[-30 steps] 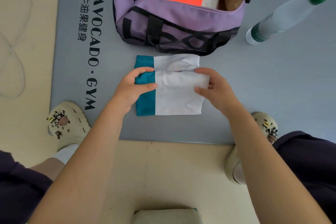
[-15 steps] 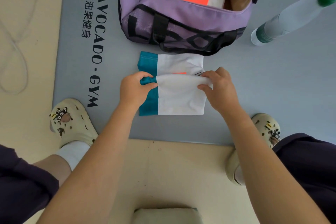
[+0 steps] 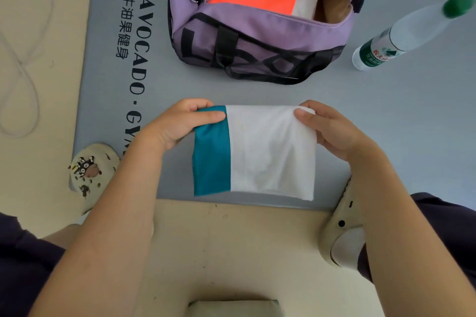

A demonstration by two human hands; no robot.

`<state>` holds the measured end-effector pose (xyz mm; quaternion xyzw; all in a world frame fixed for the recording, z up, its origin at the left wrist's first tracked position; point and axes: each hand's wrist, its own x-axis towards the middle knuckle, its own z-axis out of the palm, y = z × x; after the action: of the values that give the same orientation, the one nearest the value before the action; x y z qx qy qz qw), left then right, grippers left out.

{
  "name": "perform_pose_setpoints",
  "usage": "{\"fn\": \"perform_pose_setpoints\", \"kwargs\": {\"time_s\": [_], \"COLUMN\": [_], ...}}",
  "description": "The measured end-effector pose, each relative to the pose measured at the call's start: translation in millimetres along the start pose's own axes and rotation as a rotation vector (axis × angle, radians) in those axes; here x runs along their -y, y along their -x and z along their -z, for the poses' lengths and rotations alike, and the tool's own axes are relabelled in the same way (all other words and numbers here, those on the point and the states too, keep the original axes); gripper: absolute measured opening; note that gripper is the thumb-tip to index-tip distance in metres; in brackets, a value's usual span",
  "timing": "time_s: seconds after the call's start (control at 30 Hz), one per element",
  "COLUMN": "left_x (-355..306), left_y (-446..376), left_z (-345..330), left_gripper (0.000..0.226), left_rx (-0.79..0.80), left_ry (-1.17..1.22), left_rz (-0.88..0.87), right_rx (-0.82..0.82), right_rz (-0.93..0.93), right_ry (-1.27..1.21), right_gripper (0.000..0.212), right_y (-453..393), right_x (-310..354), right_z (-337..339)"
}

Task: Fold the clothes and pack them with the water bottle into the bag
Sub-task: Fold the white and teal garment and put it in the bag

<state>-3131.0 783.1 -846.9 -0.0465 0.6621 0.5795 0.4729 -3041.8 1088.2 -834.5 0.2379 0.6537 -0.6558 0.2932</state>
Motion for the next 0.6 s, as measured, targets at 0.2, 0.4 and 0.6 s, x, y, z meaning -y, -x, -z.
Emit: {"fn": "perform_pose_setpoints", "kwargs": {"time_s": [0.2, 0.4, 0.6], "left_x": [51.5, 86.1, 88.8], "left_y": [-30.9, -35.3, -25.6], "left_z": [-20.2, -33.9, -45.8], "left_gripper": [0.039, 0.032, 0.04], "left_rx": [-0.422, -0.519, -0.41], "left_ry": [0.23, 0.091, 0.221], "left_rz": [0.131, 0.258, 0.392], "right_rx": [-0.373, -0.51, -0.427], "right_rz": [-0.089, -0.241, -0.341], "right_ry": [0.082, 0.321, 0.057], "right_gripper": [0.032, 0.036, 0.033], "right_y": [-36.7, -46.2, -31.2], "right_x": [-35.4, -74.7, -83.1], "right_z": [-21.2, -38.9, -54.7]}}
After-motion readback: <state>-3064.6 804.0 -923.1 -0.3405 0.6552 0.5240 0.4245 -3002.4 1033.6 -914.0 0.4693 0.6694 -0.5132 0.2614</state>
